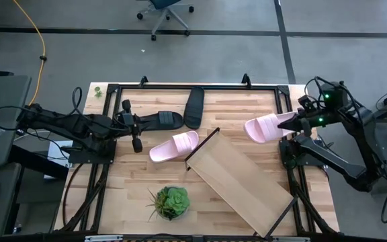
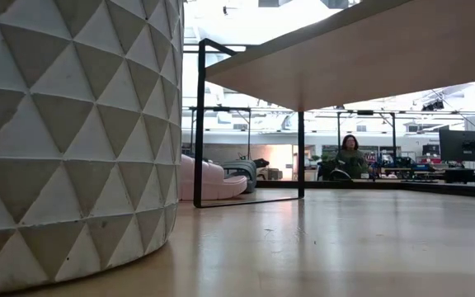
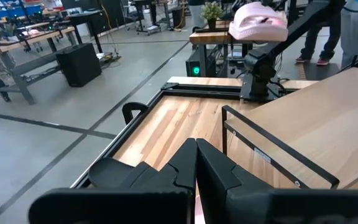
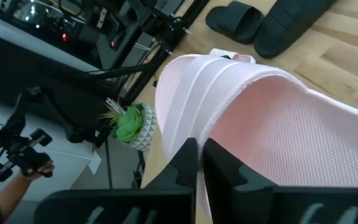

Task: Pick and place slides into the shelf
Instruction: Put the right pink slides on the shelf

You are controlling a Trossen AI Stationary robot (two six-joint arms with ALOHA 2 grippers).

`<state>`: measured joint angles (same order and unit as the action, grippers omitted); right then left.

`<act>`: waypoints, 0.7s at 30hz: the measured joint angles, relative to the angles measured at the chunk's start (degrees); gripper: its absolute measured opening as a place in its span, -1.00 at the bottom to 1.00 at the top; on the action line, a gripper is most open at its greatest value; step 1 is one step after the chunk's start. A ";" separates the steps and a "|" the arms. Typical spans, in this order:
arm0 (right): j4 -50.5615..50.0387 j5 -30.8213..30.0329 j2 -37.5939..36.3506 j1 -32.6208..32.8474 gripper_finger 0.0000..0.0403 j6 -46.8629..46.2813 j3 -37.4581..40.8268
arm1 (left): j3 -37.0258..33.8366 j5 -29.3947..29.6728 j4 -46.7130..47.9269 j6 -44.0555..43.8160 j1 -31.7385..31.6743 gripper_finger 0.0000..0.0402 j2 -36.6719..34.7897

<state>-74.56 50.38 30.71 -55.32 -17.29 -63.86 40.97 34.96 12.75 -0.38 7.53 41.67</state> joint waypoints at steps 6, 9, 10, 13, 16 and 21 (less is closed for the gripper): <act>2.74 0.50 -1.52 -0.01 -1.00 -3.69 0.00 | 0.00 0.00 -0.05 -0.13 0.00 -1.00 0.00; 2.45 1.53 -1.56 -0.01 -1.00 -3.79 0.00 | 0.00 -0.02 -0.10 -0.13 0.00 -1.00 0.00; 2.38 2.09 -1.54 -0.01 -1.00 -3.79 0.00 | 0.00 -0.02 -0.11 -0.14 0.00 -1.00 0.00; 2.35 4.10 -1.56 -0.01 -1.00 -3.76 0.00 | 0.00 -0.02 -0.11 -0.14 0.00 -1.00 0.00; 1.55 7.02 -1.56 -0.01 -1.00 -3.41 0.00 | 0.00 -0.02 -0.11 -0.14 0.00 -1.00 0.00; -0.37 10.85 -1.56 -0.01 -1.00 -2.24 0.00 | 0.00 -1.32 -0.13 -0.16 0.00 -1.00 0.00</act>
<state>-74.94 61.23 29.15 -55.33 -19.54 -63.86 40.97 33.63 12.62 -0.54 7.53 41.67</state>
